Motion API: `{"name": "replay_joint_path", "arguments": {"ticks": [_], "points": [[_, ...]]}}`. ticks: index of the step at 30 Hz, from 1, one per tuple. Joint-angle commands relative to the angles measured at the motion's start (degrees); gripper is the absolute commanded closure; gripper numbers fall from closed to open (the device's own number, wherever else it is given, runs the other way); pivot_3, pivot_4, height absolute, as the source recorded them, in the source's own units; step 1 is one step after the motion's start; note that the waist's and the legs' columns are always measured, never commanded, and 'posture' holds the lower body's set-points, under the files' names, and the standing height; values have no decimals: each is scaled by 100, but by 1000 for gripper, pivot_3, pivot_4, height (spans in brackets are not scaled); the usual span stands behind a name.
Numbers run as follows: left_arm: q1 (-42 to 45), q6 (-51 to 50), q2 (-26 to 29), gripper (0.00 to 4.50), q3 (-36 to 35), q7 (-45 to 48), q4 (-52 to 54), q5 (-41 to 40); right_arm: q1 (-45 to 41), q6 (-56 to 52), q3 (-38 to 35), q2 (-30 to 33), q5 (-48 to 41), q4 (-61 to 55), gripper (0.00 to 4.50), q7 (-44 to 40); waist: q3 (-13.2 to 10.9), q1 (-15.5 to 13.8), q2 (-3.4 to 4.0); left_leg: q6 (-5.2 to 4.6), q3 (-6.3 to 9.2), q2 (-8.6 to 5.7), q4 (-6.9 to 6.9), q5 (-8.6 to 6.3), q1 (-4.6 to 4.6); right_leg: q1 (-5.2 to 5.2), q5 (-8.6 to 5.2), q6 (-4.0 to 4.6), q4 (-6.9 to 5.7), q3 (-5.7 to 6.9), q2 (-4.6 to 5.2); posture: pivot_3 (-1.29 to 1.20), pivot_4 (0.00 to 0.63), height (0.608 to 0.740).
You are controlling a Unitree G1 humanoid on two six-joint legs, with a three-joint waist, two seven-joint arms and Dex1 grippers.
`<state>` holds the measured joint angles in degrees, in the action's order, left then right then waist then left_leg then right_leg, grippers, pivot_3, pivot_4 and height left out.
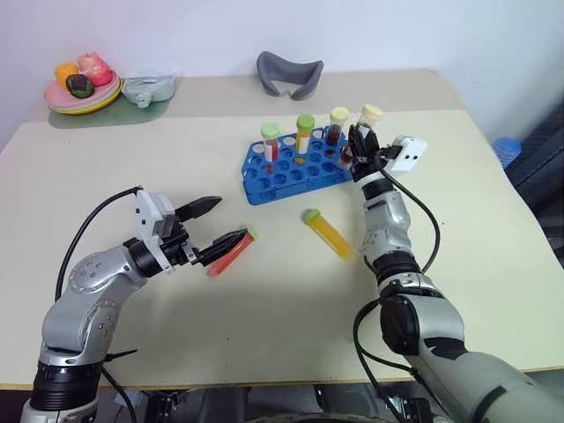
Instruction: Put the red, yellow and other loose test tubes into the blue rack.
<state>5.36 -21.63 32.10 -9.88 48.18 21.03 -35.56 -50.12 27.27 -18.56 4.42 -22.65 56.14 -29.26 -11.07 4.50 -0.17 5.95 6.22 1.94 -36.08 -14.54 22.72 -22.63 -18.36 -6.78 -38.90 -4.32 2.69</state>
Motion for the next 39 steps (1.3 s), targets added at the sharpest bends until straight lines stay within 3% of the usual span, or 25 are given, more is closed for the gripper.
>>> {"name": "replay_joint_path", "arguments": {"ticks": [1,11,22,33,39], "points": [[71,105,-30,0,-25,-20,129,-49,-186,218,-81,-2,39,267,3699,60,0,1,0,0,0,0,2,0,-10,9,0,0,0,0,0,0,150,740],[40,91,-57,0,-53,25,167,-108,-375,608,-85,73,278,762,3699,250,0,3,0,0,-3,0,5,0,-23,20,-1,0,1,-4,0,0,150,740],[26,120,-109,0,-92,32,236,-162,-202,1577,321,198,1209,1126,3699,973,0,0,-1,0,-4,0,6,0,-23,20,-1,0,2,-6,0,0,150,740],[28,104,-91,0,-109,20,265,-168,-203,1718,271,30,1239,1174,3699,1114,0,6,-1,0,-4,0,6,0,-24,20,-1,1,2,-6,0,0,150,740],[48,85,-78,0,-103,-5,249,-203,-206,1709,237,-83,1174,1050,764,1096,0,45,-1,0,-4,0,6,0,-24,20,-1,1,2,-7,-1,0,150,740]]}}
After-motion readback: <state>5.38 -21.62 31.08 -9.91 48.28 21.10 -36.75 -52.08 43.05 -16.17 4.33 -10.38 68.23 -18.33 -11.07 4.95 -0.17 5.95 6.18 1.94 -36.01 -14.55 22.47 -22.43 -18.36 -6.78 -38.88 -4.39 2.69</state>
